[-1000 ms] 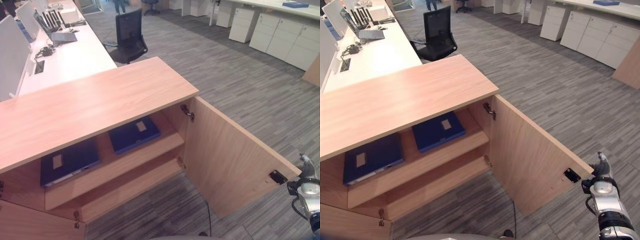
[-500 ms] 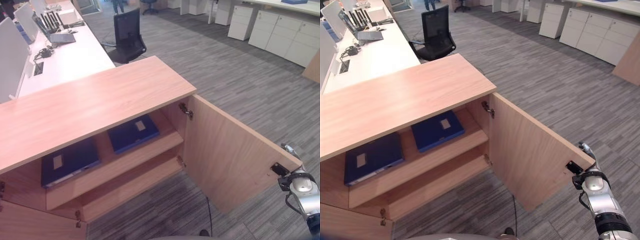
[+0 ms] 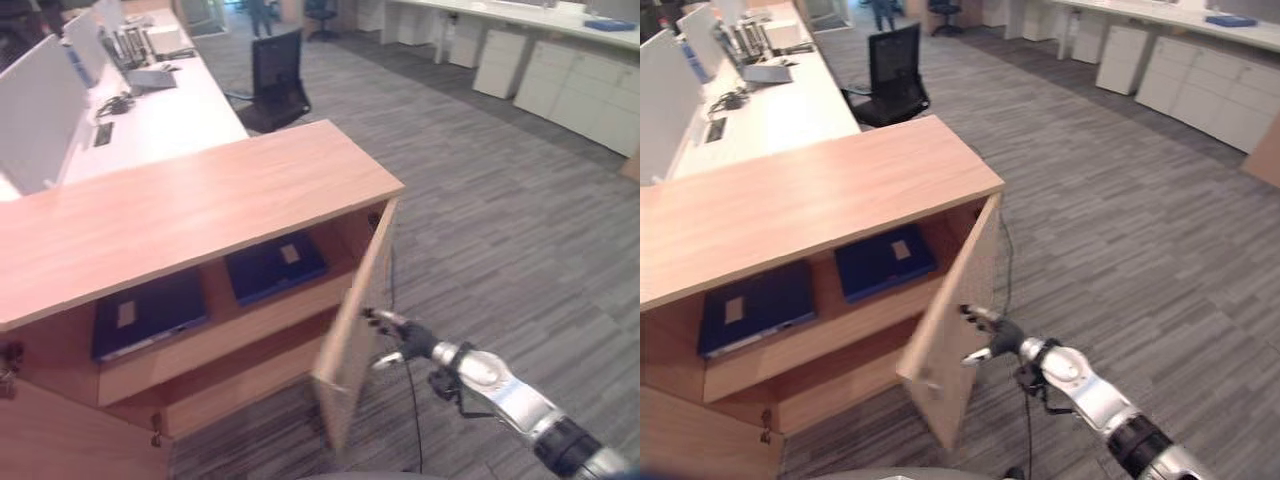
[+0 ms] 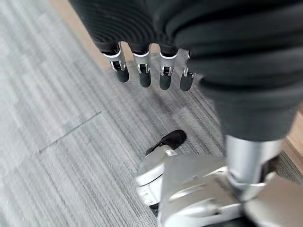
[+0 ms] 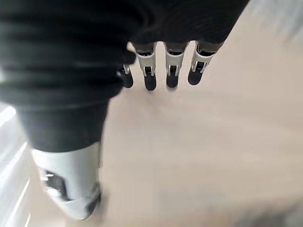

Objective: Put the empty folder in the office cabinet

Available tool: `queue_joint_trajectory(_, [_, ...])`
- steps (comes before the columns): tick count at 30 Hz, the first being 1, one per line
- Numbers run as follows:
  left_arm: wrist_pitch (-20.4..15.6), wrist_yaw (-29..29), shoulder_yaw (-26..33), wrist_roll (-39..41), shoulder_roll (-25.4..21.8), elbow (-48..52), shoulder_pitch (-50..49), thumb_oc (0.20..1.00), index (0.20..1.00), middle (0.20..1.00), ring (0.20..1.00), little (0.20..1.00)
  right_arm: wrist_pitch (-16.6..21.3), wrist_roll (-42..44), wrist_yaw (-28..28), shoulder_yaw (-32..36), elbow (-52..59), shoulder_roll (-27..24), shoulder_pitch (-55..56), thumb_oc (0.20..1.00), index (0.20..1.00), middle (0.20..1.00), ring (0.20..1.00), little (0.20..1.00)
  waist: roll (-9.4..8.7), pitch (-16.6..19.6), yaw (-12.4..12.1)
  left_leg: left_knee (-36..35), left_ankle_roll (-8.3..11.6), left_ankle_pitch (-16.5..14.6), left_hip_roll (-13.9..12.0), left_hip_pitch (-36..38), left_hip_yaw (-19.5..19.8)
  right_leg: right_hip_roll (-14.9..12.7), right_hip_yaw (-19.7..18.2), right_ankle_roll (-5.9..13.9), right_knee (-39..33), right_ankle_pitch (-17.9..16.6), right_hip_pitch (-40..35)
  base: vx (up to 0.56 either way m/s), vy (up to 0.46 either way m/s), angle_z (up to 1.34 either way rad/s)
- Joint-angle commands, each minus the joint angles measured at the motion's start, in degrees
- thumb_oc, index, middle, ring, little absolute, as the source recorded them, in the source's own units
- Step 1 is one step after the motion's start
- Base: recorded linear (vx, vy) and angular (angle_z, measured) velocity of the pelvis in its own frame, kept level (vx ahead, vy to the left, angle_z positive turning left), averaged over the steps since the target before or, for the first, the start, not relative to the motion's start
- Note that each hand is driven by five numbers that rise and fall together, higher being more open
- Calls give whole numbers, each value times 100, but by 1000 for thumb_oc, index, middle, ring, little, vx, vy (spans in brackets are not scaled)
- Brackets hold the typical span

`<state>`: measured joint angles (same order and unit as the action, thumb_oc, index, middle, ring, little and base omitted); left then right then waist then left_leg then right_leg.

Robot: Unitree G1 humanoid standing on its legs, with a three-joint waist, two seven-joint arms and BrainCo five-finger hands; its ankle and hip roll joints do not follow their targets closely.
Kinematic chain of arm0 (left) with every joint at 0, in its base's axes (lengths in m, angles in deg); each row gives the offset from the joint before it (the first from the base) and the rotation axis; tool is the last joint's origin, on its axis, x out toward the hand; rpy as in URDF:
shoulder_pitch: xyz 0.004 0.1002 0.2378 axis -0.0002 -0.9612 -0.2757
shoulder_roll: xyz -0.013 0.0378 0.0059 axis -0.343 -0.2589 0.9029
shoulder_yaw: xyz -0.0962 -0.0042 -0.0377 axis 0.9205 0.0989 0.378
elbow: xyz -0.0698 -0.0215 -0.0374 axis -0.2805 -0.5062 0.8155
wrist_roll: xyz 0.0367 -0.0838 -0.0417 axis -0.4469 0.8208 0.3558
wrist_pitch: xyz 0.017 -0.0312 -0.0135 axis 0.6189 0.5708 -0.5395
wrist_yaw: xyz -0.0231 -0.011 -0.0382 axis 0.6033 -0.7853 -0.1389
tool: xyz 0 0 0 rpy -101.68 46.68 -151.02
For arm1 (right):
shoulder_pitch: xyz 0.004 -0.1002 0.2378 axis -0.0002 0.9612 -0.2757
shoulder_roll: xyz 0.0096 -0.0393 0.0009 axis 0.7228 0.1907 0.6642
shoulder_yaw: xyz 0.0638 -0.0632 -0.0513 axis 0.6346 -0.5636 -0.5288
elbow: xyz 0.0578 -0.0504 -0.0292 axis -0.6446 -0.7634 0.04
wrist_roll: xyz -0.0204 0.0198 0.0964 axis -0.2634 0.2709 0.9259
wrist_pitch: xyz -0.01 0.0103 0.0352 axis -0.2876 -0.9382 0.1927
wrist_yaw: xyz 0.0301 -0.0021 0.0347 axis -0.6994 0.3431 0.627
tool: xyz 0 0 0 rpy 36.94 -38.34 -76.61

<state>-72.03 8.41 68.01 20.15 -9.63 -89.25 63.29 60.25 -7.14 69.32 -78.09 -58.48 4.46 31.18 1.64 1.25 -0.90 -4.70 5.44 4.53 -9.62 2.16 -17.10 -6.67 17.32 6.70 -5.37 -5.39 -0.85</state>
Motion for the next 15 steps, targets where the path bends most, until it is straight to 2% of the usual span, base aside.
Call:
queue_joint_trajectory(1, [-24,-36,13,-4,18,-190,205,1000,1000,1000,1000,1000,369,342,174,-10,219,569,-506,1000,1000,1000,1000,1000,-484,-255,-155,-30,61,-114,119,-187,236,206,150,-86,37,641,34,-24,-53,31])
queue_joint_trajectory(6, [-47,28,50,55,-54,-171,208,1000,1000,1000,1000,1000,343,451,179,-181,205,684,-614,1000,1000,1000,1000,1000,-502,-316,-249,-30,97,-14,78,-281,357,231,266,-111,37,653,48,-32,-84,32])
queue_joint_trajectory(7, [-69,76,112,144,-117,-144,180,1000,1000,1000,1000,1000,310,527,187,-334,141,776,-724,1000,1000,1000,1000,1000,-533,-403,-446,-30,153,121,10,-404,557,284,448,-158,37,691,37,-58,-176,17])
queue_joint_trajectory(9, [-81,101,210,280,-169,-148,154,1000,1000,1000,1000,1000,291,525,173,-365,32,814,-727,1000,1000,1000,1000,1000,-537,-475,-597,-30,200,247,-46,-491,715,334,594,-193,37,730,10,-58,-235,62])
queue_joint_trajectory(10, [-87,114,242,361,-206,-141,167,1000,1000,1000,1000,1000,282,448,103,-374,-206,877,-739,1000,1000,1000,1000,1000,-517,-519,-666,-30,239,336,-91,-556,812,362,691,-223,37,755,-6,-64,-268,77])
queue_joint_trajectory(12, [-126,202,244,545,-219,-85,209,1000,1000,1000,1000,1000,248,-163,-245,-268,-1421,1141,-582,1000,1000,1000,1000,1000,-447,-682,-839,28,345,551,-193,-807,999,411,965,-286,37,841,-63,-93,-192,54])
queue_joint_trajectory(13, [-126,202,244,546,-221,-85,210,1000,1000,1000,1000,1000,257,-166,-246,-269,-1433,1149,-586,1000,1000,1000,1000,1000,-449,-683,-834,28,346,552,-193,-809,1005,411,970,-287,37,841,-64,-47,-105,63])
queue_joint_trajectory(14, [-138,233,209,580,-193,-44,235,1000,1000,1000,1000,1000,254,-373,-351,-215,-1692,1151,-547,1000,1000,1000,1000,1000,-441,-760,-845,131,397,516,-274,-874,929,413,983,-274,37,944,-119,-146,-84,45])
queue_joint_trajectory(15, [-155,312,124,593,-148,54,365,1000,1000,1000,1000,1000,214,-942,-574,-78,-2406,1165,-433,1000,1000,1000,1000,1000,-463,-891,-755,643,366,495,-541,-1097,177,315,1313,-331,37,931,-120,-204,-106,44])
